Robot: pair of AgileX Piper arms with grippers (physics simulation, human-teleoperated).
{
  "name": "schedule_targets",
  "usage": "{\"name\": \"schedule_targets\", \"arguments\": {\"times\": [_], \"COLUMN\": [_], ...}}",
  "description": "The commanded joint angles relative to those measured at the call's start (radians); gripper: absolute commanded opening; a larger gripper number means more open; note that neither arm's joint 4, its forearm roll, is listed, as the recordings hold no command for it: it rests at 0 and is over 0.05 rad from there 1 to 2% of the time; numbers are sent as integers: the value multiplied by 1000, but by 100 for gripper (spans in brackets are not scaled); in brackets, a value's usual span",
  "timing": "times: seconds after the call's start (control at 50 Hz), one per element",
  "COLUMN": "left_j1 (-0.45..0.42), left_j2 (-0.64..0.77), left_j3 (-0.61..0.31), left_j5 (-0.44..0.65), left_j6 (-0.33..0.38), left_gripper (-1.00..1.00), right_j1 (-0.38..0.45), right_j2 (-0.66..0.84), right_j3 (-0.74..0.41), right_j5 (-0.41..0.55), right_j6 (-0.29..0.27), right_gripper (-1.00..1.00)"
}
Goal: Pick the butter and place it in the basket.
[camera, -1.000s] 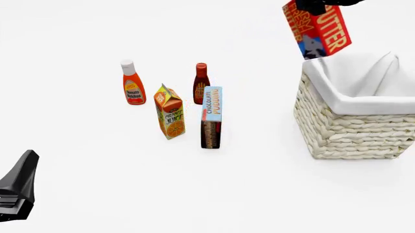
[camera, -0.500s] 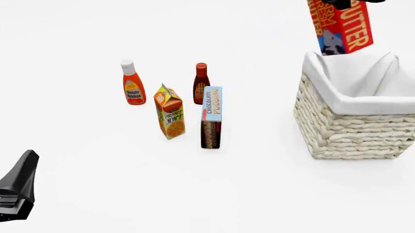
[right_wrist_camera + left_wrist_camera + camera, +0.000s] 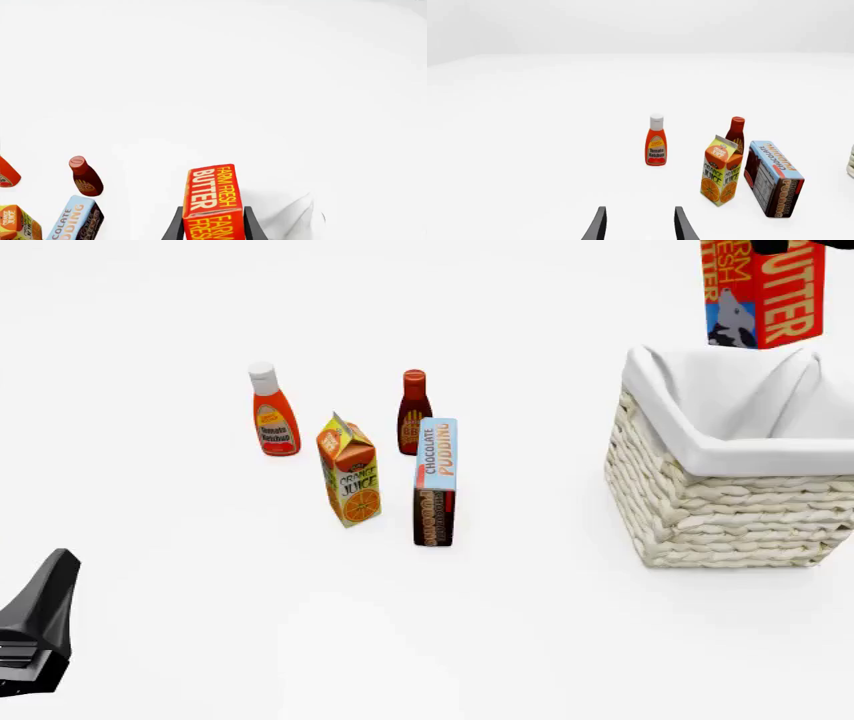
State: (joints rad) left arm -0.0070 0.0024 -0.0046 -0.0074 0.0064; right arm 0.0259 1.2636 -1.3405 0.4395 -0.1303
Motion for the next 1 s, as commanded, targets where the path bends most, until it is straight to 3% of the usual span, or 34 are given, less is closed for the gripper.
{"name": "schedule_targets", "arguments": {"times": [0.02, 0.46, 1.0], "left_j1": [0, 0, 0], "left_j2": [0, 0, 0], "left_j3": [0, 0, 0], "left_j5": [0, 0, 0], "left_j6": [0, 0, 1], "left_gripper": [100, 100, 100], "right_j1": [-24, -52, -66], "right_j2": [-51, -156, -130], "right_j3": [53, 177, 269], "right_j5": [-69, -215, -353], "right_j6": [50, 125, 154], "right_gripper": [-100, -100, -100]}}
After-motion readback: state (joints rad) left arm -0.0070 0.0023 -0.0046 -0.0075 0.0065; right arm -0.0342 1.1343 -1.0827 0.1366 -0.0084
